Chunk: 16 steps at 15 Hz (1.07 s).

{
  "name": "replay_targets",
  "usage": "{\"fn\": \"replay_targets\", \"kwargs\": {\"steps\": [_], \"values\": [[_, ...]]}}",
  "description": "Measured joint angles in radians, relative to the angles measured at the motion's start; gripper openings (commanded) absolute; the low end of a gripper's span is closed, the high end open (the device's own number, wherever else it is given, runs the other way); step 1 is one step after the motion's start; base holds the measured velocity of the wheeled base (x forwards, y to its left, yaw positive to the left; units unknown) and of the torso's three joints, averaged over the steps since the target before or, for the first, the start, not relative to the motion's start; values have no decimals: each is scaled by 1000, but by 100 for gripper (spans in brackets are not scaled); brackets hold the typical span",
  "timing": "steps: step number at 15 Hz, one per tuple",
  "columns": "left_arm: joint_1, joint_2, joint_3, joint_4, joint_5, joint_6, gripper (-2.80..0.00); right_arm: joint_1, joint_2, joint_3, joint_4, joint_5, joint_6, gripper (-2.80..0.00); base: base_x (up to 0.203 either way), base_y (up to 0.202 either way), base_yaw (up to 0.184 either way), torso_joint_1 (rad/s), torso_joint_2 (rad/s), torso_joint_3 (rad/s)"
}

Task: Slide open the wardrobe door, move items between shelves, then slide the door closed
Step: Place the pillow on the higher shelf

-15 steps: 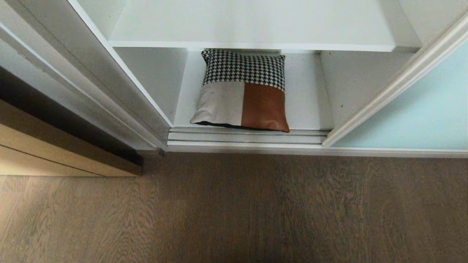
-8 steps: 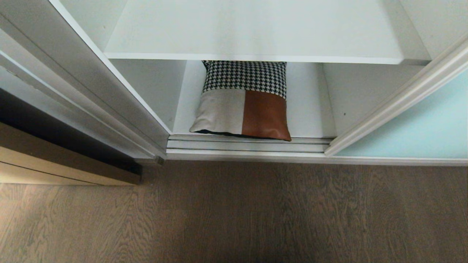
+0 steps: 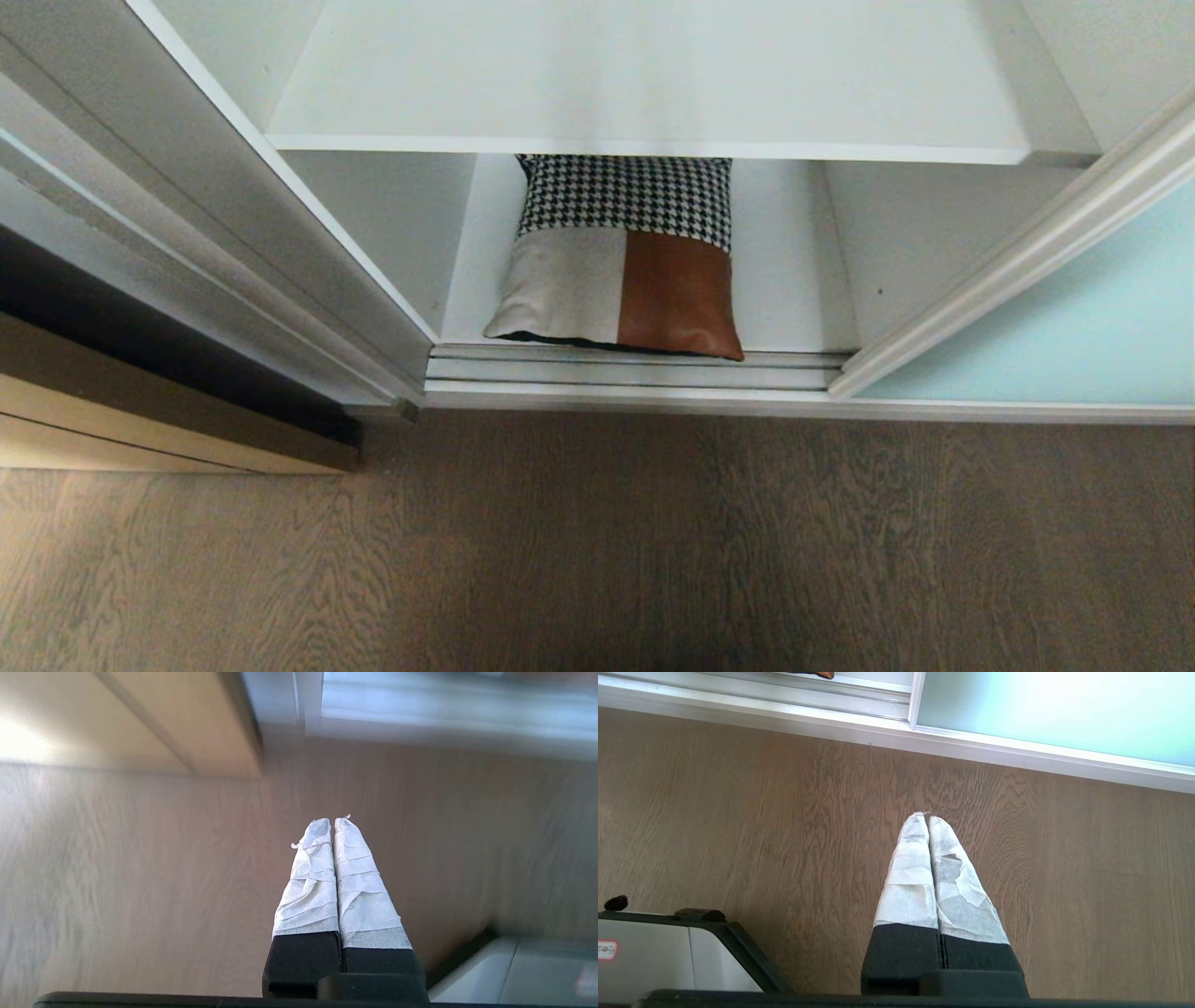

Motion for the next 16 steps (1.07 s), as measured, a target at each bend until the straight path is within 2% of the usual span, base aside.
{"fn": "replay_targets", "kwargs": {"steps": [4, 7, 9, 12, 16], "values": [[0, 223, -185, 5, -2, -94, -280, 0, 0, 0, 0, 0, 1, -280, 0, 0, 0, 0, 0, 0], [0, 505, -291, -17, -62, -206, -280, 0, 0, 0, 0, 1, 0, -280, 0, 0, 0, 0, 0, 0], [0, 706, -336, -59, -112, -257, -280, 0, 0, 0, 0, 0, 0, -280, 0, 0, 0, 0, 0, 0], [0, 996, -382, -176, -169, -293, -280, 0, 0, 0, 0, 0, 1, -280, 0, 0, 0, 0, 0, 0], [0, 1365, -404, -404, -278, -321, -280, 0, 0, 0, 0, 0, 1, -280, 0, 0, 0, 0, 0, 0]]}}
